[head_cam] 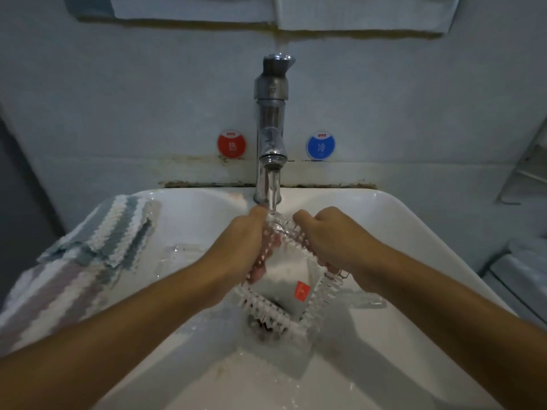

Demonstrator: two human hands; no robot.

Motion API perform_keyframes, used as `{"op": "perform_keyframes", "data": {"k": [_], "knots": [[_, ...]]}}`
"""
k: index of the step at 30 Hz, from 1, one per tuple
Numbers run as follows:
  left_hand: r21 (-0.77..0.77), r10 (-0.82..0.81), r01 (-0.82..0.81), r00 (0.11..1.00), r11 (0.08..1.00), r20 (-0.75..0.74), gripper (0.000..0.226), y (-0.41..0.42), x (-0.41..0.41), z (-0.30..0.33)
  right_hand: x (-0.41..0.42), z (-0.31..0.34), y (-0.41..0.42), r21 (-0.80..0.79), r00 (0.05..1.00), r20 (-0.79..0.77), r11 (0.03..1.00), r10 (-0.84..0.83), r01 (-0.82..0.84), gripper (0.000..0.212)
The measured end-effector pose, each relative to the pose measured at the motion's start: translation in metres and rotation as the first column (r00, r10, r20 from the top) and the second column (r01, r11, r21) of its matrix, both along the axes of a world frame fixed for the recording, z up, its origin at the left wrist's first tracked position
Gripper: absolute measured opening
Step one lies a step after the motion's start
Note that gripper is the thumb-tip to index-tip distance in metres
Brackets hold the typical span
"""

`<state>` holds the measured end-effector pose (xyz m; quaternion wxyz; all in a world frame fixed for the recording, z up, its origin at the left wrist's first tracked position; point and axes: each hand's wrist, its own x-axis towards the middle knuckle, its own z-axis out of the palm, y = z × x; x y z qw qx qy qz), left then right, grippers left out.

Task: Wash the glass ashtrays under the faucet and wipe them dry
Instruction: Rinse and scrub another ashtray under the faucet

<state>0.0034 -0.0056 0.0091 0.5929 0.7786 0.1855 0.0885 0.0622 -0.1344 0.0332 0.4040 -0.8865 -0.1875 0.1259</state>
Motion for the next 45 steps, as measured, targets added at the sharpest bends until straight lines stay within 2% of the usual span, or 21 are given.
{"op": "perform_keyframes", "data": {"k": [5, 7, 8, 10, 11, 12, 14, 16, 18, 20, 23, 26, 29, 35, 37, 39, 41, 45], "knots": [[-0.093, -0.019, 0.008, 0.992, 0.996, -0.128, 0.061, 0.004, -0.006, 0.004, -0.002, 0.001, 0.002, -0.013, 0.999, -0.036, 0.999, 0.039, -0.039, 0.046], [-0.08, -0.001, -0.005, 0.997, 0.997, -0.082, 0.061, 0.0, -0.006, 0.0, -0.003, 0.001, 0.001, -0.021, 0.999, -0.034, 0.999, 0.029, -0.03, 0.047], [-0.027, 0.005, -0.005, 1.0, 1.0, -0.014, 0.061, -0.002, -0.005, -0.005, -0.002, 0.001, 0.001, -0.022, 0.999, -0.031, 1.0, 0.017, -0.018, 0.046], [0.18, -0.03, 0.007, 0.992, 0.984, 0.125, 0.06, -0.007, -0.003, -0.013, 0.0, 0.001, -0.001, -0.02, 0.999, -0.03, 1.0, -0.016, 0.015, 0.044], [0.242, -0.057, 0.016, 0.985, 0.97, 0.165, 0.061, -0.008, -0.002, -0.014, 0.002, 0.0, -0.001, -0.02, 0.999, -0.031, 0.999, -0.027, 0.026, 0.044], [0.236, -0.076, 0.033, 0.982, 0.971, 0.174, 0.06, -0.009, -0.002, -0.014, 0.003, 0.0, -0.001, -0.021, 0.999, -0.035, 0.999, -0.029, 0.028, 0.043], [0.102, -0.045, 0.035, 0.994, 0.994, 0.102, 0.064, -0.006, -0.003, -0.01, 0.004, -0.001, -0.002, -0.031, 0.998, -0.055, 0.999, -0.011, 0.009, 0.043], [-0.064, -0.022, 0.02, 0.999, 0.998, -0.043, 0.068, 0.0, -0.005, -0.005, 0.004, 0.0, -0.002, -0.036, 0.997, -0.075, 0.999, 0.007, -0.009, 0.042], [-0.173, -0.128, 0.104, 0.983, 0.979, -0.131, 0.071, 0.005, -0.006, -0.003, 0.006, 0.002, -0.003, -0.033, 0.997, -0.073, 0.999, 0.006, -0.009, 0.043], [-0.216, -0.264, 0.234, 0.957, 0.948, -0.12, 0.078, 0.006, -0.005, -0.001, 0.009, 0.005, -0.006, -0.014, 0.997, -0.075, 1.0, -0.013, 0.012, 0.043], [-0.202, -0.312, 0.3, 0.949, 0.933, -0.035, 0.071, 0.002, -0.006, 0.003, 0.014, 0.007, -0.011, 0.04, 0.994, -0.105, 0.998, -0.036, 0.04, 0.041], [-0.187, -0.203, 0.21, 0.978, 0.96, 0.058, 0.057, -0.001, -0.01, 0.004, 0.015, 0.006, -0.011, 0.104, 0.989, -0.121, 0.99, -0.087, 0.1, 0.04], [-0.214, -0.111, 0.12, 0.992, 0.97, 0.052, 0.056, -0.001, -0.011, 0.003, 0.012, 0.004, -0.008, 0.209, 0.982, -0.148, 0.966, -0.121, 0.151, 0.044], [-0.417, 0.076, -0.064, 0.997, 0.907, 0.012, 0.065, 0.005, -0.009, 0.001, -0.002, -0.011, 0.003, 0.357, 0.959, -0.269, 0.915, -0.093, 0.189, 0.041], [-0.336, 0.139, -0.119, 0.99, 0.934, 0.037, 0.056, 0.004, -0.009, 0.002, -0.01, -0.016, 0.008, 0.389, 0.965, -0.239, 0.901, -0.105, 0.194, 0.036], [-0.129, 0.155, -0.141, 0.982, 0.981, 0.107, 0.046, 0.001, -0.009, -0.002, -0.014, -0.018, 0.011, 0.407, 0.976, -0.174, 0.893, -0.131, 0.192, 0.034], [0.055, 0.094, -0.105, 0.98, 0.993, 0.173, 0.055, -0.001, -0.009, -0.007, -0.014, -0.02, 0.011, 0.426, 0.983, -0.121, 0.887, -0.14, 0.179, 0.035], [0.235, 0.06, -0.112, 0.975, 0.966, 0.216, 0.056, -0.006, -0.007, -0.017, -0.014, -0.025, 0.01, 0.421, 0.985, -0.082, 0.89, -0.153, 0.173, 0.034]]}}
